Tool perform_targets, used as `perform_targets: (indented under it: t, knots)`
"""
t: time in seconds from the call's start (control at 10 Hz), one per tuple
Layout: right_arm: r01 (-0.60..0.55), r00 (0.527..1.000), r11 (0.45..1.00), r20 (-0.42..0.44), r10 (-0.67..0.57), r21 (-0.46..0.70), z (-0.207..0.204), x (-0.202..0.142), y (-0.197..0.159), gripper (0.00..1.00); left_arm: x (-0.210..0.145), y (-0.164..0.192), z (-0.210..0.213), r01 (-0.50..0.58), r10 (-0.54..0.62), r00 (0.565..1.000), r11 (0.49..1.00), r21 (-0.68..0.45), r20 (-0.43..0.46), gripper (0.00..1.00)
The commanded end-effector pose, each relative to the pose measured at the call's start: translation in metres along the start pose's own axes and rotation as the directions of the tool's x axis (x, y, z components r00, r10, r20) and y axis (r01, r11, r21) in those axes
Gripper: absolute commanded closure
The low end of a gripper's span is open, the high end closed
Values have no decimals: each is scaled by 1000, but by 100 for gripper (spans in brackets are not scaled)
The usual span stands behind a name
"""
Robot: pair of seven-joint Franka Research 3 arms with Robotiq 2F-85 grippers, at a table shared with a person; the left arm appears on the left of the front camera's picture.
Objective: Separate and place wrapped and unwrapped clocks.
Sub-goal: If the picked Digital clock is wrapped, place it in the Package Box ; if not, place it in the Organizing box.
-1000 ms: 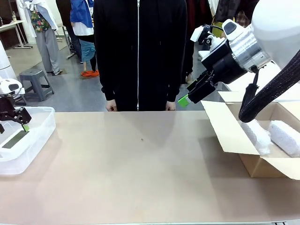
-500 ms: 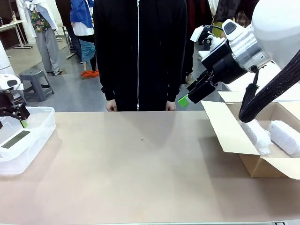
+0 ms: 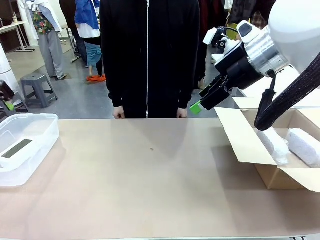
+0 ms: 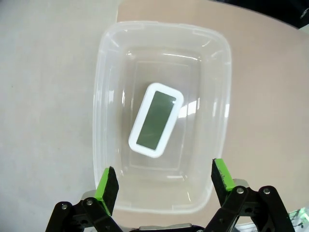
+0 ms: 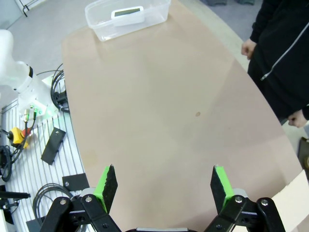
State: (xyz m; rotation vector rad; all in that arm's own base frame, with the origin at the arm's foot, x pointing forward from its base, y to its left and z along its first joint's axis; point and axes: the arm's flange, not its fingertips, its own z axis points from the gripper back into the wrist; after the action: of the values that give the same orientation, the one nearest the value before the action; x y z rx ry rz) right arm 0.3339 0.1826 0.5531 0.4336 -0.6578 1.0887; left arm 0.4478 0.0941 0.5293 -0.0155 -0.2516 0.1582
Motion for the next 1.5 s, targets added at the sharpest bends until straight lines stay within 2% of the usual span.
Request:
perform_targets:
  t: [0.0,0.2,0.3,0.5,0.8,0.9,1.4]
  knots:
    - [-6,1000,1000,0,6,11,-2,-2,0,0,-14,-5,36,-28,28,999,999,-16,31,0]
    - [-6,1000,1000,0,6,11,-2,-2,0,0,-17,-8,67,-73,73,997,997,26,-26,0]
    - [-6,1000,1000,0,6,11,-2,-2,0,0,-18,-12,76,-72,73,997,997,38,-25,0]
    - [-6,1000,1000,0,6,11,-2,-2,0,0,-25,-20,89,-59,59,997,998,16,-49,0]
    - [-6,1000,1000,0,6,11,-2,-2,0,0,-16,-30,80,-45,50,995,997,55,-91,0]
    - [-6,1000,1000,0,6,11,-2,-2,0,0,-25,-20,85,-36,36,998,999,7,-47,0]
    - [-6,1000,1000,0,6,11,-2,-2,0,0,-25,-20,85,-36,36,998,999,7,-47,0]
